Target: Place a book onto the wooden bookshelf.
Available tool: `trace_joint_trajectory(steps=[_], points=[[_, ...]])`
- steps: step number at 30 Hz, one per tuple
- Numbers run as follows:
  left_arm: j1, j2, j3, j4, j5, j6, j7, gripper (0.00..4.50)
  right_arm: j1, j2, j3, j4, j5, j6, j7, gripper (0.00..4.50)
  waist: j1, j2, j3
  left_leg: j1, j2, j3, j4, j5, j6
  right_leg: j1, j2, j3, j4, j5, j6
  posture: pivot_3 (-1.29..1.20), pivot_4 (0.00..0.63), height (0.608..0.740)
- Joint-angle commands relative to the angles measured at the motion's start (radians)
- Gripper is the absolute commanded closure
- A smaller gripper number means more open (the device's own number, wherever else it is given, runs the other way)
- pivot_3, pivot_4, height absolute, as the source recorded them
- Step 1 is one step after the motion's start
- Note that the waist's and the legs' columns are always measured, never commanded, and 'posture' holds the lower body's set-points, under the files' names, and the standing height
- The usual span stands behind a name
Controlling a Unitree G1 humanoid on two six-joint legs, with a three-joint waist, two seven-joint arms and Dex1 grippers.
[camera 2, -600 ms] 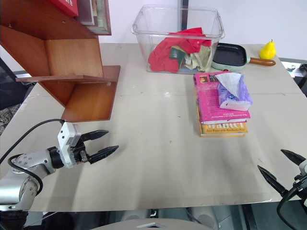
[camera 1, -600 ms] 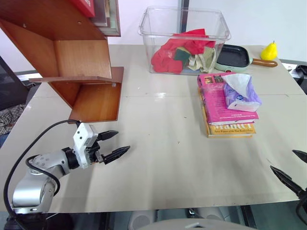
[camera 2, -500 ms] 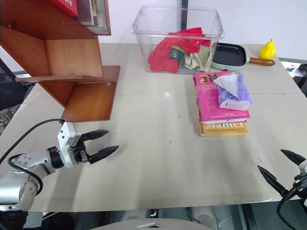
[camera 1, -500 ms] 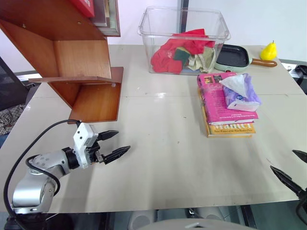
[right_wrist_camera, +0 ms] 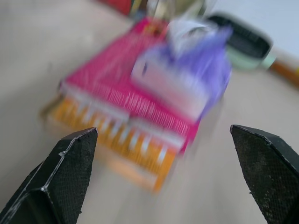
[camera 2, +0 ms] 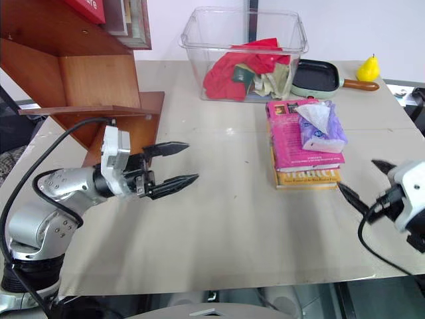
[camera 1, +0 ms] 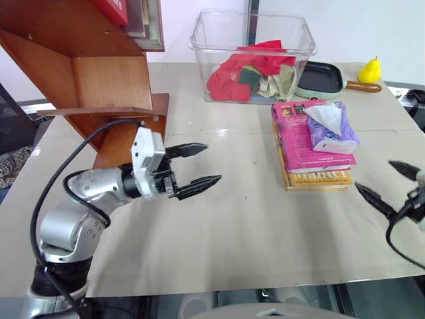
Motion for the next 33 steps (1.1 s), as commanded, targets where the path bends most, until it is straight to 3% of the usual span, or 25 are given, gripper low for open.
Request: trace_joint_trajectory(steps=[1, 5, 11, 17, 21, 28, 33], points=[[-0.051, -0.012, -0.009, -0.034, -0.045, 0.022, 0.022, 0.02, -0.104, -0.033, 0.060, -0.037, -0.005, 0.071, -0.084, 0.00, 0.002, 0.000, 0.000, 0.000, 0.000, 0.000, 0.000, 0.000, 0.000, 0.001, 0.001, -0.001, 0.000, 0.000, 0.000, 0.00, 0.150, 0.740], [-0.073, -0.023, -0.007, -0.043, -0.075, 0.044, 0.039, 0.02, -0.292, -0.055, 0.240, -0.011, -0.079, 0.148, -0.176, 0.00, -0.001, 0.000, 0.000, 0.000, 0.000, -0.001, 0.000, 0.000, 0.000, 0.001, 0.001, -0.001, 0.000, 0.000, 0.000, 0.00, 0.150, 0.740], [-0.059, -0.028, 0.001, -0.064, -0.098, 0.048, 0.060, 0.02, -0.466, -0.038, 0.399, 0.067, -0.133, 0.239, -0.227, 0.00, 0.004, 0.000, 0.000, -0.001, 0.000, -0.001, 0.000, 0.000, 0.000, 0.000, 0.001, -0.001, 0.000, 0.001, -0.002, 0.00, 0.150, 0.740], [-0.010, -0.018, 0.007, -0.084, -0.086, 0.024, 0.047, 0.02, -0.599, -0.005, 0.558, 0.316, -0.277, 0.222, -0.261, 0.00, -0.001, -0.001, 0.001, -0.002, 0.000, 0.000, 0.000, 0.000, 0.000, 0.000, 0.000, 0.000, -0.002, 0.001, -0.002, 0.00, 0.150, 0.740], [0.023, -0.013, 0.019, -0.095, -0.079, 0.011, 0.049, 0.00, -0.622, 0.004, 0.587, 0.409, -0.301, 0.243, -0.226, 1.20, 0.001, -0.001, 0.001, -0.002, 0.000, 0.000, 0.000, 0.000, 0.000, 0.000, 0.001, -0.001, -0.002, 0.001, -0.002, 0.00, 0.150, 0.740], [0.058, -0.008, 0.021, -0.103, -0.078, -0.007, 0.040, 0.00, -0.615, 0.001, 0.541, 0.400, -0.313, 0.240, -0.203, 4.38, 0.001, -0.001, 0.001, -0.002, 0.000, 0.000, 0.000, 0.000, 0.000, 0.000, 0.001, -0.001, -0.002, 0.001, -0.002, 0.00, 0.150, 0.740], [0.047, -0.008, -0.004, -0.108, -0.086, -0.014, 0.008, 0.00, -0.551, -0.045, 0.353, 0.326, -0.325, 0.331, -0.243, 4.45, 0.008, 0.000, 0.001, -0.002, 0.000, -0.001, 0.000, 0.000, 0.000, 0.000, 0.000, -0.001, -0.002, 0.001, -0.002, 0.00, 0.150, 0.740]])
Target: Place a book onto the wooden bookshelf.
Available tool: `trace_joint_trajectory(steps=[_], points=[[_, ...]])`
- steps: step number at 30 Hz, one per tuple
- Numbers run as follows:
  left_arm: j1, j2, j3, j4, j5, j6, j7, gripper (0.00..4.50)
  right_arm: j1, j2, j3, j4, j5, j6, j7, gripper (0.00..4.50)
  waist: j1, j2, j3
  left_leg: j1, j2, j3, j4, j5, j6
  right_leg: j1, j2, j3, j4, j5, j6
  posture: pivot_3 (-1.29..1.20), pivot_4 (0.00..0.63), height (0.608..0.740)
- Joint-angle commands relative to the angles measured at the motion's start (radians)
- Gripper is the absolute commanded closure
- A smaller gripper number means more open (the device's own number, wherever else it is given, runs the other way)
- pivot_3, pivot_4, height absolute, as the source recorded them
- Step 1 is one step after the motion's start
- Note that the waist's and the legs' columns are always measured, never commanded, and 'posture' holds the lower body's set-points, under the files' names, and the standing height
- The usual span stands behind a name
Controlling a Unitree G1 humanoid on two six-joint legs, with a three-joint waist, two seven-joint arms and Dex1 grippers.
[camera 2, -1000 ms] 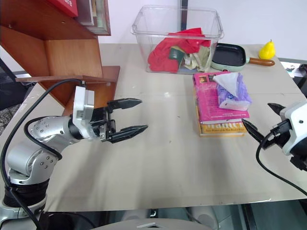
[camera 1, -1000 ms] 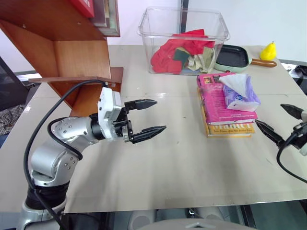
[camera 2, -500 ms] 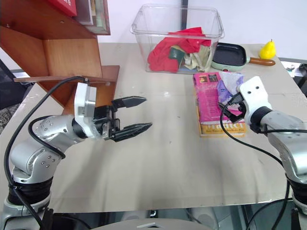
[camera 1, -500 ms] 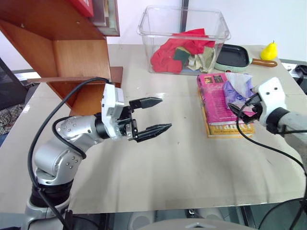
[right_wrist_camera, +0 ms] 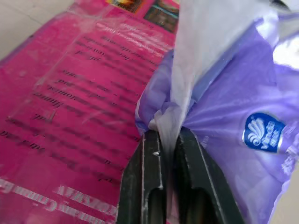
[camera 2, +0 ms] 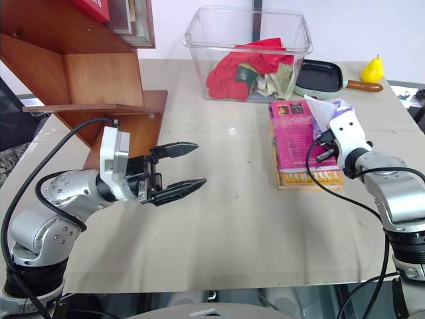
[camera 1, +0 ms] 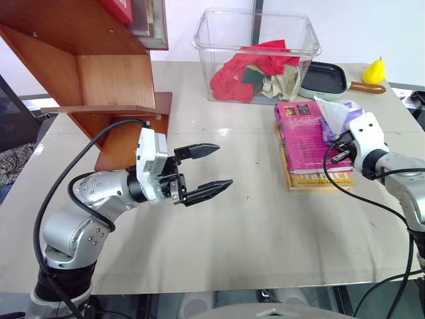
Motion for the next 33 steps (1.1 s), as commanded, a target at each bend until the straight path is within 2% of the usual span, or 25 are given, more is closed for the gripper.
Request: trace_joint_trajectory(steps=[1, 5, 8, 11, 15, 16, 17, 20, 22, 24, 27, 28, 33], points=[[-0.020, 0.000, -0.011, -0.044, -0.024, -0.019, -0.024, 0.00, 0.058, -0.063, -0.189, -0.070, -0.031, 0.070, -0.036, 4.45, 0.005, 0.000, 0.000, 0.000, 0.000, 0.000, 0.000, 0.000, 0.000, 0.000, 0.000, 0.000, 0.000, 0.000, 0.000, 0.00, 0.150, 0.740], [-0.049, -0.024, -0.062, -0.030, -0.024, -0.023, -0.053, 0.00, 0.191, -0.129, -0.312, -0.053, -0.066, 0.101, -0.018, 4.45, 0.012, 0.000, 0.000, -0.001, -0.001, 0.000, 0.000, 0.000, 0.000, 0.000, 0.000, 0.000, -0.001, 0.000, 0.000, 0.00, 0.150, 0.740], [-0.081, -0.053, -0.112, 0.007, 0.004, -0.045, -0.080, 0.00, 0.243, -0.144, -0.320, -0.020, -0.048, 0.080, 0.043, 4.45, 0.000, 0.000, 0.000, 0.001, -0.001, 0.001, 0.000, 0.000, 0.000, 0.000, 0.001, 0.001, 0.000, 0.000, 0.000, 0.00, 0.150, 0.740], [-0.122, -0.082, -0.149, 0.047, 0.020, -0.062, -0.108, 0.00, 0.243, -0.140, -0.300, 0.002, -0.036, 0.064, 0.080, 3.54, -0.011, 0.001, 0.000, 0.003, 0.000, 0.001, 0.000, 0.000, 0.000, 0.001, 0.002, 0.001, 0.000, -0.001, 0.002, 0.00, 0.150, 0.740], [-0.134, -0.087, -0.160, 0.072, 0.030, -0.072, -0.136, 0.00, 0.255, -0.151, -0.326, -0.026, -0.039, 0.074, 0.093, 1.84, -0.014, 0.001, 0.000, 0.004, 0.000, 0.001, 0.000, 0.000, 0.000, 0.001, 0.003, 0.001, 0.002, -0.001, 0.002, 0.00, 0.150, 0.740], [-0.128, -0.084, -0.157, 0.074, 0.032, -0.072, -0.141, 0.00, 0.255, -0.158, -0.345, -0.046, -0.030, 0.082, 0.104, 1.21, -0.012, 0.002, 0.000, 0.003, 0.000, 0.000, 0.000, 0.000, 0.000, 0.001, 0.003, 0.001, 0.002, -0.001, 0.002, 0.00, 0.150, 0.740], [-0.119, -0.081, -0.153, 0.075, 0.035, -0.074, -0.143, 0.00, 0.246, -0.163, -0.366, -0.068, -0.005, 0.100, 0.125, 0.88, -0.010, 0.002, 0.000, 0.003, 0.000, 0.000, 0.000, 0.000, 0.000, 0.001, 0.003, 0.001, 0.002, -0.001, 0.002, 0.00, 0.150, 0.740], [-0.083, -0.077, -0.138, 0.081, 0.049, -0.081, -0.139, 0.00, 0.111, -0.147, -0.385, -0.074, 0.109, 0.186, 0.171, 0.88, -0.016, 0.003, 0.000, 0.002, 0.000, 0.001, 0.000, 0.000, 0.000, 0.000, 0.003, 0.002, 0.001, -0.001, 0.002, 0.00, 0.150, 0.740], [-0.066, -0.075, -0.133, 0.090, 0.060, -0.090, -0.137, 0.00, 0.015, -0.142, -0.325, -0.018, 0.130, 0.193, 0.185, 1.91, -0.019, 0.002, 0.001, 0.003, 0.000, 0.000, 0.000, 0.000, 0.000, 0.000, 0.002, 0.005, 0.001, 0.000, 0.002, 0.00, 0.150, 0.740], [-0.055, -0.073, -0.128, 0.093, 0.071, -0.100, -0.139, 0.00, -0.067, -0.137, -0.220, 0.080, 0.077, 0.141, 0.173, 2.71, -0.020, 0.001, 0.000, 0.003, 0.000, 0.000, 0.000, 0.000, 0.000, 0.000, 0.003, 0.003, 0.000, -0.001, 0.001, 0.00, 0.150, 0.740], [-0.032, -0.067, -0.111, 0.090, 0.077, -0.111, -0.131, 0.00, -0.185, -0.121, -0.055, 0.311, -0.029, -0.003, 0.185, 4.31, -0.017, 0.001, 0.000, 0.002, 0.000, 0.001, 0.000, 0.000, 0.000, 0.001, 0.002, 0.002, 0.000, 0.000, 0.001, 0.00, 0.150, 0.740], [-0.023, -0.064, -0.106, 0.088, 0.080, -0.116, -0.131, 0.00, -0.217, -0.122, -0.006, 0.376, -0.057, -0.045, 0.201, 4.49, -0.014, 0.001, 0.000, 0.002, 0.000, 0.001, 0.000, 0.000, 0.000, 0.000, 0.002, 0.002, 0.000, 0.001, -0.001, 0.00, 0.150, 0.740], [0.033, -0.050, -0.069, 0.067, 0.081, -0.124, -0.118, 0.00, -0.399, -0.092, 0.188, 0.739, -0.196, -0.245, 0.284, 4.49, -0.013, 0.002, 0.001, 0.001, 0.000, 0.003, -0.001, 0.000, 0.000, -0.001, 0.002, 0.003, 0.000, 0.001, -0.001, 0.00, 0.150, 0.740]])
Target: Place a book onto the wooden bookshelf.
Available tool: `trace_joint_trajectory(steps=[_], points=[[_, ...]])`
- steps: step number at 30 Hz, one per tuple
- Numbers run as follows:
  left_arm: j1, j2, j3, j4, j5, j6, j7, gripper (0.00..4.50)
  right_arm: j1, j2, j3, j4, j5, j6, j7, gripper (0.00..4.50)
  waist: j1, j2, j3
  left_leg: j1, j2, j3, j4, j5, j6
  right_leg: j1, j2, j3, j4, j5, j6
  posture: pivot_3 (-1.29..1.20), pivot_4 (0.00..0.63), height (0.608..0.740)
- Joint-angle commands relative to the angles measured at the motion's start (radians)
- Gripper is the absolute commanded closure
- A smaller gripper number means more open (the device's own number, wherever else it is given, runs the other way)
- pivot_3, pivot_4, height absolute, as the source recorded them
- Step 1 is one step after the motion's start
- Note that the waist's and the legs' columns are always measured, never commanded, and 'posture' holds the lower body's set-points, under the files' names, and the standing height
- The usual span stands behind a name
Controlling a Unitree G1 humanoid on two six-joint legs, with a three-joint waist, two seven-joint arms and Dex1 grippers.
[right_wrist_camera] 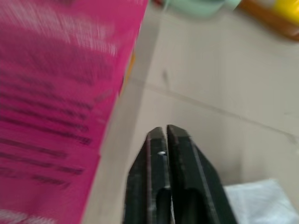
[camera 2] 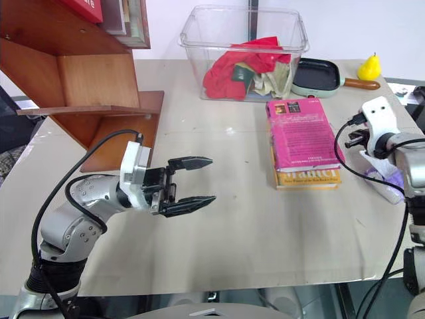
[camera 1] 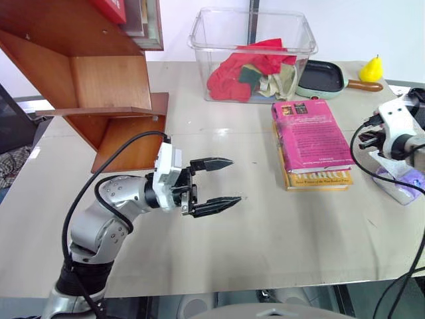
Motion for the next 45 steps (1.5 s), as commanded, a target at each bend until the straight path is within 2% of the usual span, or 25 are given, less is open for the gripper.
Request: trace_joint_trajectory(steps=[1, 5, 8, 14, 17, 22, 25, 30, 35, 45], points=[[0.044, 0.017, 0.052, -0.043, 0.000, -0.026, 0.014, 0.00, -0.162, 0.020, 0.119, 0.294, -0.116, -0.179, 0.096, 4.49, 0.003, 0.001, 0.000, 0.000, 0.000, 0.000, 0.000, 0.000, 0.000, 0.000, 0.000, 0.000, 0.000, 0.000, 0.000, 0.00, 0.150, 0.740], [0.080, 0.019, 0.066, -0.055, 0.002, -0.034, 0.026, 0.00, -0.278, 0.079, 0.195, 0.524, -0.161, -0.284, 0.238, 4.49, 0.000, 0.001, 0.001, -0.002, 0.000, 0.000, -0.002, 0.000, 0.000, -0.003, 0.000, 0.000, -0.001, 0.002, 0.004, 0.00, 0.150, 0.740], [0.093, 0.017, 0.062, -0.066, 0.008, -0.036, 0.046, 0.00, -0.318, 0.130, 0.211, 0.613, -0.157, -0.345, 0.352, 4.49, 0.001, 0.001, 0.001, -0.002, 0.001, 0.001, -0.002, 0.000, 0.000, -0.003, 0.000, 0.000, -0.001, 0.002, 0.003, 0.00, 0.150, 0.740], [0.112, 0.034, 0.086, -0.097, -0.005, -0.015, 0.091, 0.00, -0.290, 0.181, 0.195, 0.547, -0.138, -0.379, 0.488, 4.49, 0.000, 0.001, 0.001, -0.002, 0.001, 0.000, -0.002, 0.000, 0.000, -0.003, 0.000, 0.000, 0.000, 0.002, 0.004, 0.00, 0.150, 0.740], [0.132, 0.040, 0.101, -0.110, -0.015, -0.007, 0.110, 0.00, -0.260, 0.188, 0.179, 0.496, -0.150, -0.371, 0.451, 4.49, 0.000, 0.002, 0.001, -0.001, 0.001, -0.002, -0.002, 0.000, 0.000, -0.003, 0.000, 0.000, 0.000, 0.002, 0.004, 0.00, 0.150, 0.740], [0.182, 0.052, 0.140, -0.091, -0.008, -0.012, 0.117, 0.00, -0.227, 0.125, 0.134, 0.443, -0.175, -0.353, 0.373, 4.49, 0.006, 0.002, 0.001, -0.002, 0.001, -0.002, -0.002, 0.000, 0.000, -0.003, -0.001, 0.000, 0.001, 0.002, 0.004, 0.00, 0.150, 0.740], [0.193, 0.059, 0.149, -0.075, 0.000, -0.022, 0.106, 0.00, -0.273, 0.104, 0.112, 0.473, -0.185, -0.381, 0.321, 4.49, 0.007, 0.004, 0.002, -0.002, 0.001, 0.000, -0.001, 0.000, 0.000, -0.003, -0.002, 0.000, 0.000, 0.002, 0.003, 0.00, 0.150, 0.740], [0.172, 0.062, 0.141, -0.055, 0.010, -0.026, 0.095, 0.00, -0.379, 0.143, 0.116, 0.593, -0.212, -0.474, 0.274, 4.49, -0.010, 0.004, 0.002, 0.000, 0.001, 0.003, -0.001, 0.000, 0.000, -0.003, 0.000, 0.001, 0.001, 0.001, 0.000, 0.00, 0.150, 0.740], [0.164, 0.065, 0.151, -0.049, 0.018, -0.026, 0.092, 0.00, -0.407, 0.187, 0.130, 0.579, -0.216, -0.464, 0.310, 4.49, -0.018, 0.004, 0.002, 0.000, 0.001, 0.002, -0.002, 0.000, 0.000, -0.003, 0.000, 0.001, 0.002, 0.003, 0.003, 0.00, 0.150, 0.740], [0.179, 0.067, 0.160, -0.078, 0.008, -0.012, 0.122, 0.00, -0.265, 0.221, 0.171, 0.272, -0.204, -0.342, 0.386, 4.49, -0.015, 0.004, 0.003, -0.002, 0.001, -0.002, -0.003, 0.000, 0.000, -0.003, -0.002, -0.001, 0.001, 0.003, 0.004, 0.00, 0.150, 0.740]])
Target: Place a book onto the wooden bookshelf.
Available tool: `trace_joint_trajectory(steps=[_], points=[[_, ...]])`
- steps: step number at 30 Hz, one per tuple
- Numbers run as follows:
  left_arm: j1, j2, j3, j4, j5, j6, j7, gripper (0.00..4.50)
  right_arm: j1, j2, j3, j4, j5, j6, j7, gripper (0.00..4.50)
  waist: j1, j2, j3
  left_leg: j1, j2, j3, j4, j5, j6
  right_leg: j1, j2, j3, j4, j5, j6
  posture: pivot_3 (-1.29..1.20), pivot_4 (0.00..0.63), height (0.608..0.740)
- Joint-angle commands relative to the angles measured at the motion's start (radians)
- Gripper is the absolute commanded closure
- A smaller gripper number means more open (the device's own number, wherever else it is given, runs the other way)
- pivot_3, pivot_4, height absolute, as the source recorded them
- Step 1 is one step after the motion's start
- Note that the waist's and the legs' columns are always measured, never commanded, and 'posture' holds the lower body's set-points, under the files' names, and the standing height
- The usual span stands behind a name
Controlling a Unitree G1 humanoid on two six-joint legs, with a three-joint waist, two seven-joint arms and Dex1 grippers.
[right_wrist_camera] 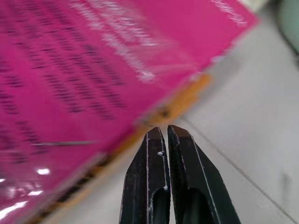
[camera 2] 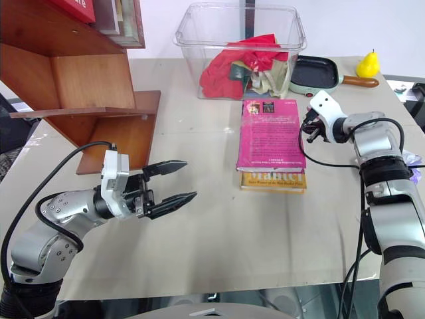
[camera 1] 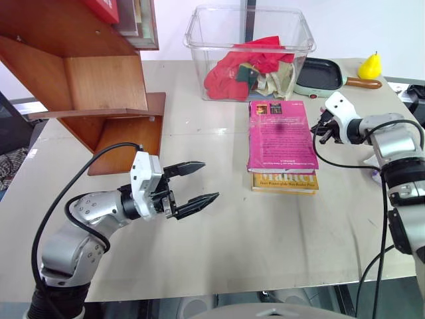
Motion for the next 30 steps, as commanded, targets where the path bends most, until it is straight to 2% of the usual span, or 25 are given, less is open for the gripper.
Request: trace_joint_trajectory(steps=[1, 11, 19, 24, 28, 30], points=[[0.003, 0.006, 0.028, -0.035, -0.013, -0.004, 0.013, 0.00, 0.016, 0.004, -0.013, -0.121, 0.024, 0.044, 0.017, 4.49, -0.001, 0.000, 0.000, 0.000, 0.000, 0.000, 0.000, 0.000, 0.000, 0.000, 0.000, 0.000, 0.000, 0.000, 0.000, 0.00, 0.150, 0.740], [0.057, 0.033, 0.093, 0.004, -0.001, -0.016, -0.003, 0.00, 0.086, 0.041, -0.006, -0.276, 0.044, 0.107, 0.002, 4.49, -0.003, 0.000, 0.000, 0.001, 0.000, 0.000, 0.000, 0.000, 0.000, 0.000, 0.001, 0.000, 0.000, 0.000, 0.000, 0.00, 0.150, 0.740], [0.108, 0.049, 0.175, -0.001, 0.001, -0.041, -0.007, 0.00, 0.092, 0.053, -0.012, -0.274, 0.049, 0.099, -0.018, 4.49, -0.003, 0.000, 0.000, 0.001, 0.000, 0.000, 0.000, 0.000, 0.000, 0.000, 0.000, 0.000, 0.000, 0.000, 0.000, 0.00, 0.150, 0.740], [0.123, 0.048, 0.184, -0.006, 0.005, -0.036, 0.012, 0.00, 0.086, 0.069, -0.011, -0.260, 0.052, 0.086, -0.028, 4.49, -0.003, 0.000, 0.000, 0.001, 0.000, 0.000, 0.000, 0.000, 0.000, 0.000, 0.000, 0.000, 0.000, 0.000, 0.000, 0.00, 0.150, 0.740], [0.096, 0.053, 0.167, 0.000, -0.008, 0.032, 0.078, 0.00, 0.123, 0.036, -0.031, -0.296, 0.053, 0.032, -0.026, 4.49, 0.000, 0.000, 0.000, 0.001, 0.000, 0.000, 0.000, 0.000, 0.000, 0.000, 0.000, -0.001, 0.000, 0.000, 0.000, 0.00, 0.150, 0.740], [0.052, 0.056, 0.154, 0.025, -0.032, 0.096, 0.115, 0.00, 0.191, -0.019, -0.080, -0.376, 0.093, -0.024, 0.020, 4.49, 0.015, 0.000, 0.000, 0.000, 0.000, 0.000, 0.000, 0.000, 0.000, 0.000, 0.000, -0.002, 0.000, 0.000, 0.000, 0.00, 0.150, 0.740]])
